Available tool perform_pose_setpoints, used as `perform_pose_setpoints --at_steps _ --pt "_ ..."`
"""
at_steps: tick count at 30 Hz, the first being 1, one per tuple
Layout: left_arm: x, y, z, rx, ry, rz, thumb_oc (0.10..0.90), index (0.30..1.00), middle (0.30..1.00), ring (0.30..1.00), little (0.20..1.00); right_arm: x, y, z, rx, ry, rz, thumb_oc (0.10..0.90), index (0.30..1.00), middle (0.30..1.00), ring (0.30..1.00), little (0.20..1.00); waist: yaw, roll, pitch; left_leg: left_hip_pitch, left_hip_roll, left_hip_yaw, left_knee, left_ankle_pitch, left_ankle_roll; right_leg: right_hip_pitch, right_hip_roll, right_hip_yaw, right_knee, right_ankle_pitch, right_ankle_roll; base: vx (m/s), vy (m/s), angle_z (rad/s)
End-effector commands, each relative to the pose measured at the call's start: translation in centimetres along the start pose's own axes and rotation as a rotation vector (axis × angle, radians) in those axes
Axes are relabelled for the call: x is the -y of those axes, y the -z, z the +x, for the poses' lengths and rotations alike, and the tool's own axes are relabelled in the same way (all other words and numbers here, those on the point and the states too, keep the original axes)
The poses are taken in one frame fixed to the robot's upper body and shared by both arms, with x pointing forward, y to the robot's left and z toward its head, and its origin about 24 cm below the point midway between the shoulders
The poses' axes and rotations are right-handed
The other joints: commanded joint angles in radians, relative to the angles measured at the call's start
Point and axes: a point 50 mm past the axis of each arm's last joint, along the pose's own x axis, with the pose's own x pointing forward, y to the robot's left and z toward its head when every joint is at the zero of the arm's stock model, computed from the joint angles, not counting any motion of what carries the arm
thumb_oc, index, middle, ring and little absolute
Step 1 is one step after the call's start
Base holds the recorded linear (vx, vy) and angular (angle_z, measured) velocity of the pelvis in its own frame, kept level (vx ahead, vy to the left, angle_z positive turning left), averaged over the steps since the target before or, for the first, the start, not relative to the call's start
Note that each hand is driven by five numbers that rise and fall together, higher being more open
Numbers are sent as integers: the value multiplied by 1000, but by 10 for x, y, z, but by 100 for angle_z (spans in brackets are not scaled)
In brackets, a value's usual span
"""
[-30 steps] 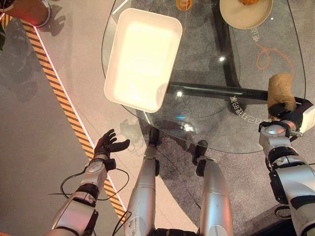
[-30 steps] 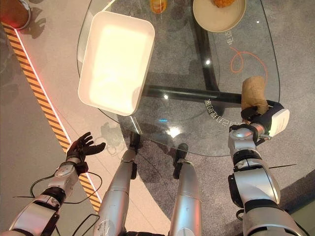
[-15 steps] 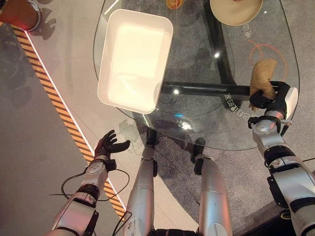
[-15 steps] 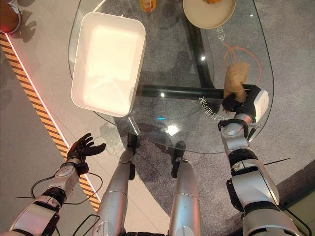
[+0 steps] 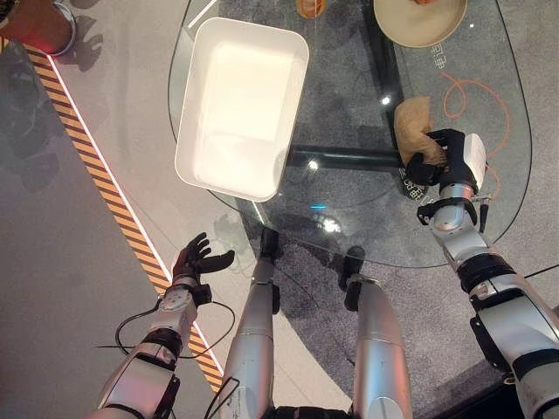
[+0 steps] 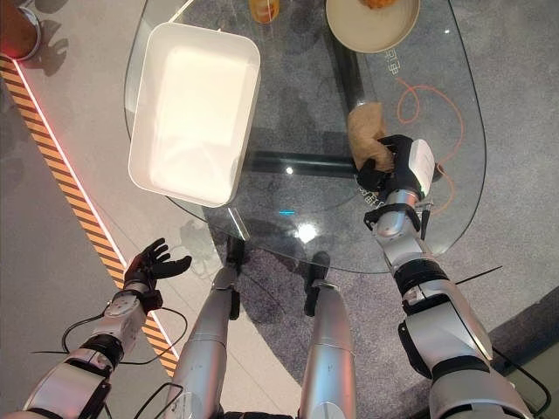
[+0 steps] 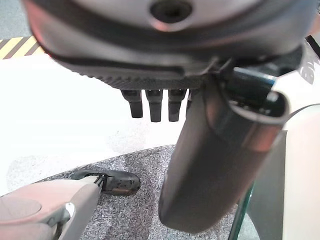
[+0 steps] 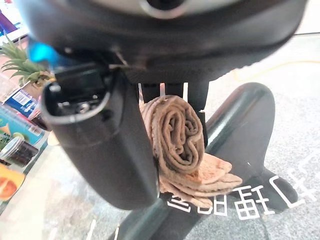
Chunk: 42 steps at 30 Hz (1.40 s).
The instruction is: Wipe the table with a cloth and put it in the basket.
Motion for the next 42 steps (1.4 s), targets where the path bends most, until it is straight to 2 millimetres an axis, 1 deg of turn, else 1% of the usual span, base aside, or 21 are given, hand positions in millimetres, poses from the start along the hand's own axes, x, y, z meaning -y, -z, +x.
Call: perform_pose_setpoints --at_steps 1,2,3,5,7,9,12,16,17,21,28,34,37,42 --pt "-16 1 -4 43 -73 -12 800 900 900 900 900 -22 -58 -5 287 -136 -11 100 300 300 300 200 21 -27 -24 30 -82 133 134 -191 91 28 77 -9 -154 94 -3 0 0 0" --pt "-16 1 -4 43 -73 -13 800 900 900 900 900 -23 -60 -6 295 -145 -11 100 300 300 300 200 21 -27 -24 30 -82 133 134 -190 91 28 77 -9 -154 94 -3 0 0 0" --pt "-14 1 -4 43 -72 -12 800 900 900 900 900 -30 -66 -10 324 -181 -14 100 300 300 300 200 20 -28 -24 30 -83 134 134 -189 89 28 76 -9 -155 94 -3 0 0 0" --pt "-13 2 -4 43 -71 -13 800 900 900 900 900 -35 -69 -14 344 -204 -22 100 300 300 300 200 19 -29 -24 31 -83 136 133 -188 89 29 77 -9 -157 95 -4 0 0 0" --pt "-12 1 -4 44 -68 -14 800 900 900 900 900 -43 -76 -20 377 -251 -33 100 300 300 300 200 18 -31 -24 31 -84 138 132 -186 87 29 78 -9 -159 95 -5 0 0 0" --pt "-11 1 -4 45 -67 -14 800 900 900 900 900 -46 -78 -22 385 -266 -38 100 300 300 300 200 18 -31 -24 32 -84 138 131 -185 87 30 78 -9 -159 94 -5 0 0 0" --pt "-9 2 -4 45 -66 -11 800 900 900 900 900 -57 -84 -30 416 -342 -52 100 300 300 300 200 20 -32 -24 34 -84 140 128 -181 86 33 78 -11 -161 94 -7 0 0 0" --pt "-8 3 -5 45 -67 -10 800 900 900 900 900 -65 -90 -37 458 -404 -61 100 300 300 300 200 21 -32 -24 35 -83 141 125 -178 86 32 75 -14 -160 95 -7 0 0 0" --pt "-7 4 -5 43 -68 -8 800 900 900 900 900 -70 -95 -43 485 -443 -62 100 300 300 300 200 20 -34 -24 36 -84 141 126 -176 84 33 75 -15 -161 96 -8 0 0 0" --pt "-6 4 -6 41 -66 -7 800 900 900 900 900 -81 -103 -57 535 -518 -72 100 300 300 300 200 19 -34 -24 33 -86 142 129 -175 82 31 72 -15 -160 96 -8 0 0 0" --pt "-5 7 -6 39 -60 -9 800 900 900 900 900 -90 -105 -67 558 -594 -89 100 300 300 300 200 17 -35 -24 31 -86 145 132 -172 81 30 70 -15 -160 97 -10 0 0 0" --pt "-6 7 -6 33 -62 -5 800 900 900 900 900 -99 -104 -78 568 -720 -110 100 300 300 300 200 16 -38 -24 31 -85 147 132 -168 79 31 67 -16 -161 99 -10 0 0 0" --pt "-6 6 -6 33 -63 -4 800 900 900 900 900 -100 -102 -78 563 -725 -113 100 300 300 300 200 16 -38 -24 29 -85 147 134 -167 80 29 66 -17 -159 100 -10 0 0 0" --pt "-7 5 -5 34 -65 -7 800 900 900 900 900 -96 -97 -73 531 -672 -110 100 300 300 300 200 17 -38 -24 28 -84 147 137 -165 80 29 65 -18 -154 101 -11 0 0 0"
